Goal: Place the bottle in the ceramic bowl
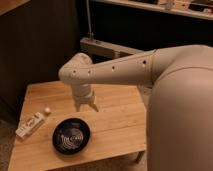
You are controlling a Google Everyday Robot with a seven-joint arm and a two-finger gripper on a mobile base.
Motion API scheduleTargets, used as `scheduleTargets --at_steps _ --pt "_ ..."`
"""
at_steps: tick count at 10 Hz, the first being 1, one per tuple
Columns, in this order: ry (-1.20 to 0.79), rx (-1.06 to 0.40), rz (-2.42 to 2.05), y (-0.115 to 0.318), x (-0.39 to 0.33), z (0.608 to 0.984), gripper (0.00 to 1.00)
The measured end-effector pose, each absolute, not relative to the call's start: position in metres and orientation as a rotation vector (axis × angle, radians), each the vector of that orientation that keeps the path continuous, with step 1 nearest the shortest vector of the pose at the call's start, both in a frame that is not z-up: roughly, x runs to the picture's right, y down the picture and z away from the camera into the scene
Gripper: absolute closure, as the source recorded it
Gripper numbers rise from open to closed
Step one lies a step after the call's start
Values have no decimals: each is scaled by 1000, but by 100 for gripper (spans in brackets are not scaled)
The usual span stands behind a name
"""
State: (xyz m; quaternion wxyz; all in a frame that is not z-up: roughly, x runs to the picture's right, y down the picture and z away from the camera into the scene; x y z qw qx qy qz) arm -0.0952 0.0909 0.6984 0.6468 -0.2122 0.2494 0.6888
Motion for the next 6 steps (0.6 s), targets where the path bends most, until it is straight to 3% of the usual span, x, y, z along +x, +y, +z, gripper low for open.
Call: scheduleTargets --at_steps 4,6 --pt "549 -493 1541 91 -93 697 35" --pt "406 -556 1434 85 -88 687 35"
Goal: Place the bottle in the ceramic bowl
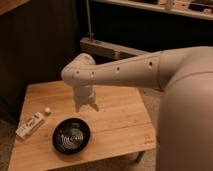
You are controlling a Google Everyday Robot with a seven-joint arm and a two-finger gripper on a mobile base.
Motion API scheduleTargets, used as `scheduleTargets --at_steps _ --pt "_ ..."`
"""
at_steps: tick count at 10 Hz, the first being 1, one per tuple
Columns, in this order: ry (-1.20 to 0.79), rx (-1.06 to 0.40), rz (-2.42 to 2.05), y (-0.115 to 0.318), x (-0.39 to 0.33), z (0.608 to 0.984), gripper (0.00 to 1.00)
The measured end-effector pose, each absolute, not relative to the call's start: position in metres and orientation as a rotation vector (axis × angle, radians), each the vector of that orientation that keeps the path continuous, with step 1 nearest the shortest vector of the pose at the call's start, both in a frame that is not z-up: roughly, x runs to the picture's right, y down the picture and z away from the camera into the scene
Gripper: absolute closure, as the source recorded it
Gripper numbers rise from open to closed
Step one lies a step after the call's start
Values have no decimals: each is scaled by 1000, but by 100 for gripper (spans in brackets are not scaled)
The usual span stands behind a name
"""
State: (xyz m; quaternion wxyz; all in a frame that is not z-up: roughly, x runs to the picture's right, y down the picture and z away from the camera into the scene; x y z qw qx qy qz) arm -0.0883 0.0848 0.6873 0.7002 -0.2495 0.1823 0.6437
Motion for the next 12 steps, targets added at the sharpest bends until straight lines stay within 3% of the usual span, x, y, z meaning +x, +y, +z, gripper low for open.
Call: scheduleTargets --at_steps 4,7,12 --pt "-39 -737 1104 64 -76 657 35" --pt "-366 -728 946 29 -63 632 35" --pt "-517 -721 810 12 -73 623 35"
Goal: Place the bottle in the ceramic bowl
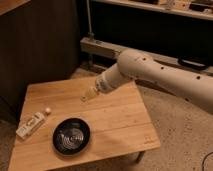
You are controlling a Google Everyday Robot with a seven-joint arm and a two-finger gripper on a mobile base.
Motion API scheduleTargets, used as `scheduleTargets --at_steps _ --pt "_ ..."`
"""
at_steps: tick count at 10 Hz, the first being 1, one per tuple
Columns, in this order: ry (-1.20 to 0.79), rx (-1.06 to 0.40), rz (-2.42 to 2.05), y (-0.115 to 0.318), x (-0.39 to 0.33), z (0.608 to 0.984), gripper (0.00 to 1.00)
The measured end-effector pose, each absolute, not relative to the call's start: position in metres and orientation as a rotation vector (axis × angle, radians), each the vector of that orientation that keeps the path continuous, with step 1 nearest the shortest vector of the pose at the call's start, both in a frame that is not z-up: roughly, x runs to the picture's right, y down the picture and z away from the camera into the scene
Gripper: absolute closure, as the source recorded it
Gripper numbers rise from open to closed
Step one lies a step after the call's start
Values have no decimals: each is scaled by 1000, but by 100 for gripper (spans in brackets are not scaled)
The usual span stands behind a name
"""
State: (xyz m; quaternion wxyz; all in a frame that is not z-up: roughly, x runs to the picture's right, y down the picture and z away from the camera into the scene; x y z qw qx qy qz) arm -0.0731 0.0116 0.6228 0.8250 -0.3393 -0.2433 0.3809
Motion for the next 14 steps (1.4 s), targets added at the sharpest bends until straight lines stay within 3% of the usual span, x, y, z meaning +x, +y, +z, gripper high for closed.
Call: scheduleTargets --at_steps 7,14 --pt "-787 -691 154 -1 -136 650 35" --pt "-658 -621 48 13 -148 673 35"
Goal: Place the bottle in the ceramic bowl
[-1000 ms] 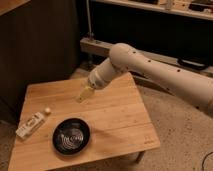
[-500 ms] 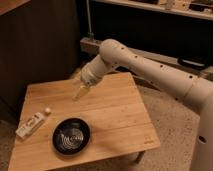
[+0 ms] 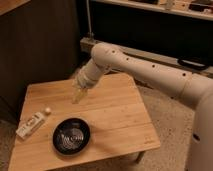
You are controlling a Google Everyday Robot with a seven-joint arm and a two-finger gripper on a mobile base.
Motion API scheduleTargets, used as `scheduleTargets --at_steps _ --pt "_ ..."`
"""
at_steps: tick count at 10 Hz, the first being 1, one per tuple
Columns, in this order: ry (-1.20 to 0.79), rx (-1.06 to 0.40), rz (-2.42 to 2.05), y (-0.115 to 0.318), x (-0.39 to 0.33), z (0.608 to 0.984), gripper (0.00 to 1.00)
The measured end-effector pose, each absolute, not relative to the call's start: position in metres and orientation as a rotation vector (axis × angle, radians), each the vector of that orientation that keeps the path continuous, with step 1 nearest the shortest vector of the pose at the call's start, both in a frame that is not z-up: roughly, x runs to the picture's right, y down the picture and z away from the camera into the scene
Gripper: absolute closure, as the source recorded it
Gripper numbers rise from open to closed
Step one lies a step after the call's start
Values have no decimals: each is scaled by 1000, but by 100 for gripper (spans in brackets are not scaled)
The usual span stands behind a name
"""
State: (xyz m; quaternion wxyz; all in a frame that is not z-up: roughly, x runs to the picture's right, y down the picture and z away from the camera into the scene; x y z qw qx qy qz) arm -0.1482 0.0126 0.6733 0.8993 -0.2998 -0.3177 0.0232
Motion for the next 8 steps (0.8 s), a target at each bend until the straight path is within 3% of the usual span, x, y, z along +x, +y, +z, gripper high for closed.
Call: scheduleTargets --at_steps 8 --pt "-641 -607 32 16 -152 678 35"
